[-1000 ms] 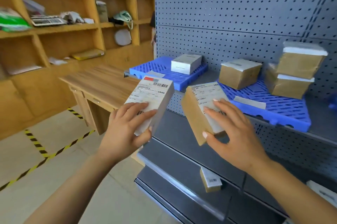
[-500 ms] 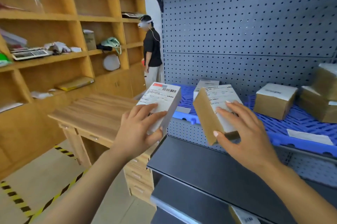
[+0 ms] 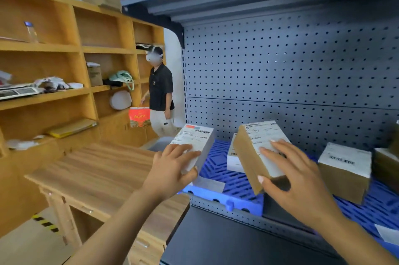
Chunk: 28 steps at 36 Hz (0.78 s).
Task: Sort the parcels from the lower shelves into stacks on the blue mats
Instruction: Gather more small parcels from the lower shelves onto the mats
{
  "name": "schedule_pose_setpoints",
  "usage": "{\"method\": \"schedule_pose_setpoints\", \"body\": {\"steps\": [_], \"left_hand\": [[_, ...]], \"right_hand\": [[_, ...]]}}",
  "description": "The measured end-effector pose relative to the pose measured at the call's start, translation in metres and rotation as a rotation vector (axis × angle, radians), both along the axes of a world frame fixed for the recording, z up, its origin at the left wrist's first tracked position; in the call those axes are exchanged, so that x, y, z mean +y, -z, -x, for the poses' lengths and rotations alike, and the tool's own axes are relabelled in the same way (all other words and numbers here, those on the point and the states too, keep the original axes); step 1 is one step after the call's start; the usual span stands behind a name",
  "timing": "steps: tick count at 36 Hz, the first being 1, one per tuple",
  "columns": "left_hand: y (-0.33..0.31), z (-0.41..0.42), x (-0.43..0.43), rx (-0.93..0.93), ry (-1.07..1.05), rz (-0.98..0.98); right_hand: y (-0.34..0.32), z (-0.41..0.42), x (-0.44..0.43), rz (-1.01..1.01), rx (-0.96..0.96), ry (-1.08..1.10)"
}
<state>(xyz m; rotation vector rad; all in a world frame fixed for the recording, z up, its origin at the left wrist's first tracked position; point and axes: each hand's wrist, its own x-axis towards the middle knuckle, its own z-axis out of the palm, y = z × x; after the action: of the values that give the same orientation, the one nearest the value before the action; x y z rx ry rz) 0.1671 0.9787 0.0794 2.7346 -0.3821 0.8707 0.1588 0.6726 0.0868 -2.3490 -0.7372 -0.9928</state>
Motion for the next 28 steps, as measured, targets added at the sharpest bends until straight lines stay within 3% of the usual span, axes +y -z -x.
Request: {"method": "schedule_pose_setpoints", "body": {"steps": [21,28], "left_hand": [[0.012,-0.130,0.004,0.332,0.007,-0.100],[0.014,-0.145,0.012,0.328,0.062,-0.140]], "right_hand": [[0.006,-0.059,0.018,0.113,0.127,0.121],[0.006,-0.059,0.026,0.140,0.110,0.176]]}}
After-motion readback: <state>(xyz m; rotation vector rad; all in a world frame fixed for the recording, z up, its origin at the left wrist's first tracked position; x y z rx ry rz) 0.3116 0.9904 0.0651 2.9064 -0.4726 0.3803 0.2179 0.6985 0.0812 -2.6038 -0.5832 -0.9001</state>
